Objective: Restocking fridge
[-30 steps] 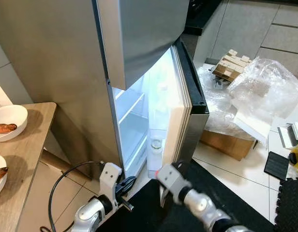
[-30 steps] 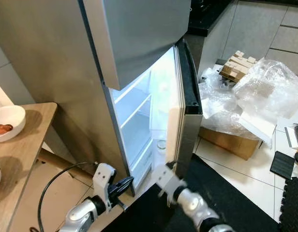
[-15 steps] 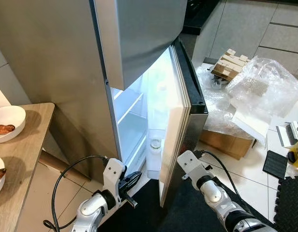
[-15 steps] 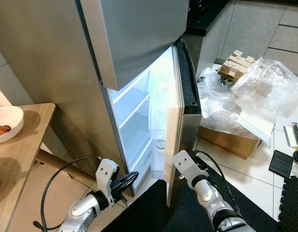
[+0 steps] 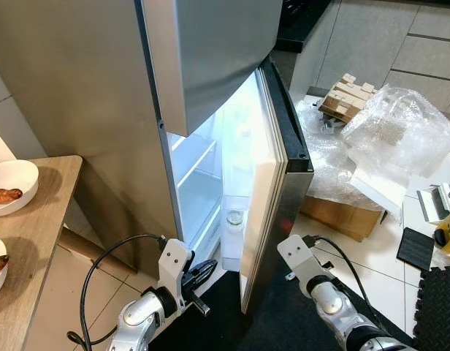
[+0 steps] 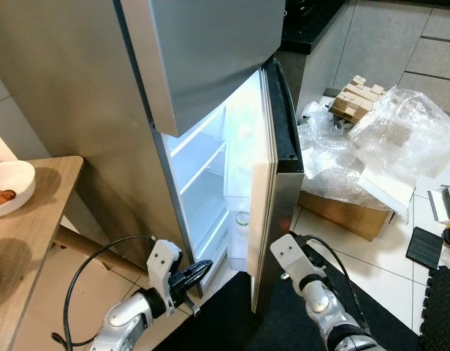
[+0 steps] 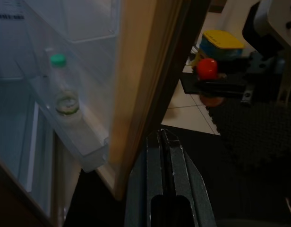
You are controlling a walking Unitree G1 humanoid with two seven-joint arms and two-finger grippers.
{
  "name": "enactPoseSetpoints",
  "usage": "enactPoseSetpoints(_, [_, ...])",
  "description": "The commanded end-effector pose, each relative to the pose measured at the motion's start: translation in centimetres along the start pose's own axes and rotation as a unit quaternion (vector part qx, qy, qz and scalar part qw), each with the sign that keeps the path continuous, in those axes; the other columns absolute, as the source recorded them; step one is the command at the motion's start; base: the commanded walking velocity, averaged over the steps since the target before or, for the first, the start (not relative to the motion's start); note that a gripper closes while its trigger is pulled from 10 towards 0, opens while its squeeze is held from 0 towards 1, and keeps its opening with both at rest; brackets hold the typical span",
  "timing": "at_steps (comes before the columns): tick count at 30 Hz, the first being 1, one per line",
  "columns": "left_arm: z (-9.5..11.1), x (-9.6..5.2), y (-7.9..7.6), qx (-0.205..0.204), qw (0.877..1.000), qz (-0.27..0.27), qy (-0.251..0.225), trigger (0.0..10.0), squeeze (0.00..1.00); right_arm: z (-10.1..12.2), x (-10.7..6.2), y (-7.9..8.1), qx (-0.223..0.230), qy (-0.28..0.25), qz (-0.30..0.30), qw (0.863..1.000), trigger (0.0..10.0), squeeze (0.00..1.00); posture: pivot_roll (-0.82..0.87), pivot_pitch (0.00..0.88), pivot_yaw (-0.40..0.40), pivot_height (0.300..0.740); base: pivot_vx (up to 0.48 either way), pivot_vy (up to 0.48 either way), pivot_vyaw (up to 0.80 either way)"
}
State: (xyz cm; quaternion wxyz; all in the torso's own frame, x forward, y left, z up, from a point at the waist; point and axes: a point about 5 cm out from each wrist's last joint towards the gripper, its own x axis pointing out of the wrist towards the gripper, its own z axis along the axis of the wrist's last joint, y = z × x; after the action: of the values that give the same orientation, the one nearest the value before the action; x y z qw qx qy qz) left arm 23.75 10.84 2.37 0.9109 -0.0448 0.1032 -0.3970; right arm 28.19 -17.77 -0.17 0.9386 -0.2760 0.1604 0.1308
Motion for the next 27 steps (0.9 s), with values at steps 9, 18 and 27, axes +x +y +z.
enactPoseSetpoints(9, [0.3,-0.1,-0.1,0.001,1.0,-0.013,-0.001,10.0,0.0,2.8,0.6,2.9,0.032,-0.067,0.106,0.992,10.0,0.0,-0.15,0.105,-0.015,0.74,0.0,0.0,0.0])
enactPoseSetpoints(18, [0.6,0.1,-0.3,0.004,1.0,-0.017,-0.003,10.0,0.0,5.0,2.0,2.0,0.015,-0.077,0.111,0.991,10.0,0.0,-0.14,0.111,-0.026,0.74,0.0,0.0,0.0])
enactPoseSetpoints(27, [0.5,-0.1,-0.5,0.006,1.0,-0.019,0.002,10.0,0.0,4.3,2.4,-2.0,-0.014,-0.033,-0.001,0.999,10.0,0.0,-0.14,0.111,-0.025,0.74,0.0,0.0,0.0])
